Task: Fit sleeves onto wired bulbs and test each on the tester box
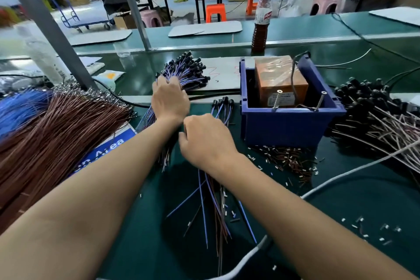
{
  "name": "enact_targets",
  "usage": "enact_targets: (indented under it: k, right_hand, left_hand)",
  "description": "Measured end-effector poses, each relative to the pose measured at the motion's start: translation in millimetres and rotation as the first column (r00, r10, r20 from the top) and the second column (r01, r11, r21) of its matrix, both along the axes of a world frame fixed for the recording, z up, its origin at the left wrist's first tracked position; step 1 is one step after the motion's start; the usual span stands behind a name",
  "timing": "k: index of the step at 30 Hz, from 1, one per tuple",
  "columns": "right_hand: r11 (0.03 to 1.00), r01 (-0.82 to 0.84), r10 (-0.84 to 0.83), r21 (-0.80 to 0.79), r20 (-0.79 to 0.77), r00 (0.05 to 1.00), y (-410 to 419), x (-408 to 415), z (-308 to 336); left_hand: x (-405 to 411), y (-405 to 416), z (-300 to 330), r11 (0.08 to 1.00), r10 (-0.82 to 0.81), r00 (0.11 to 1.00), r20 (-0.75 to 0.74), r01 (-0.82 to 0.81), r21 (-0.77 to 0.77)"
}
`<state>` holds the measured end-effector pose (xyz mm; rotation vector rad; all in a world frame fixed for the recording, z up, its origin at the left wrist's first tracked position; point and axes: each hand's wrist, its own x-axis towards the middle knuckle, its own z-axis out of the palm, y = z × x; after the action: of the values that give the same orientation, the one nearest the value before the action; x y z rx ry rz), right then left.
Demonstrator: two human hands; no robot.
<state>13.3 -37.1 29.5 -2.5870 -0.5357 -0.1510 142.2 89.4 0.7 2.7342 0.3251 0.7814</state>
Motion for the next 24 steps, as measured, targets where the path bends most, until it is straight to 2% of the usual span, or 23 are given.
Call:
enact_targets:
  k: [2, 4, 8, 10, 15, 17, 19, 21, 23, 24]
  right_hand:
    - [0.999, -0.035, 0.035, -0.006, -0.06, 0.998, 15, 18, 0]
    - [0.997, -0.054, 0.046, -0.06, -0.131, 0.99, 28, 30, -5]
    - [0.983, -0.076, 0.041, -0.169, -0.199, 0.979, 41, 51, -17]
    - [0.981, -0.073, 0.028, -0.181, -0.237, 0.971, 43, 61, -18]
    - [0.979, -0.065, 0.015, -0.193, -0.25, 0.968, 41, 65, -18]
    - [0.977, -0.07, 0.015, -0.201, -0.261, 0.965, 40, 62, -18]
    - [0.976, -0.089, 0.023, -0.199, -0.31, 0.95, 37, 62, -13]
    - [0.98, -0.132, 0.066, -0.148, -0.382, 0.922, 32, 64, -6]
    - [0.992, -0.125, 0.116, 0.009, -0.443, 0.889, 25, 61, -2]
    - [0.983, -0.063, 0.139, 0.174, -0.472, 0.871, 23, 57, -2]
  left_hand:
    - [1, 5, 2, 1.0, -0.01, 0.997, 0.071, 0.01, 0.003]
    - [5, 12, 6, 1.0, 0.017, 0.997, 0.08, -0.018, 0.015]
    - [20, 31, 13, 0.988, 0.153, 0.977, -0.146, -0.155, -0.001]
    - [27, 36, 14, 0.989, 0.145, 0.97, -0.196, -0.146, 0.009]
    - [31, 34, 17, 0.989, 0.142, 0.986, -0.092, -0.144, -0.024]
    - [28, 27, 25, 0.976, 0.152, 0.988, -0.025, -0.154, -0.156]
    - [21, 20, 40, 0.9, 0.17, 0.982, 0.082, -0.121, -0.419]
    - [11, 12, 62, 0.748, 0.153, 0.976, 0.155, -0.012, -0.664]
    - [-2, 1, 82, 0.512, 0.05, 0.968, 0.246, 0.187, -0.838]
    - [-9, -5, 92, 0.359, -0.003, 0.954, 0.3, 0.281, -0.89]
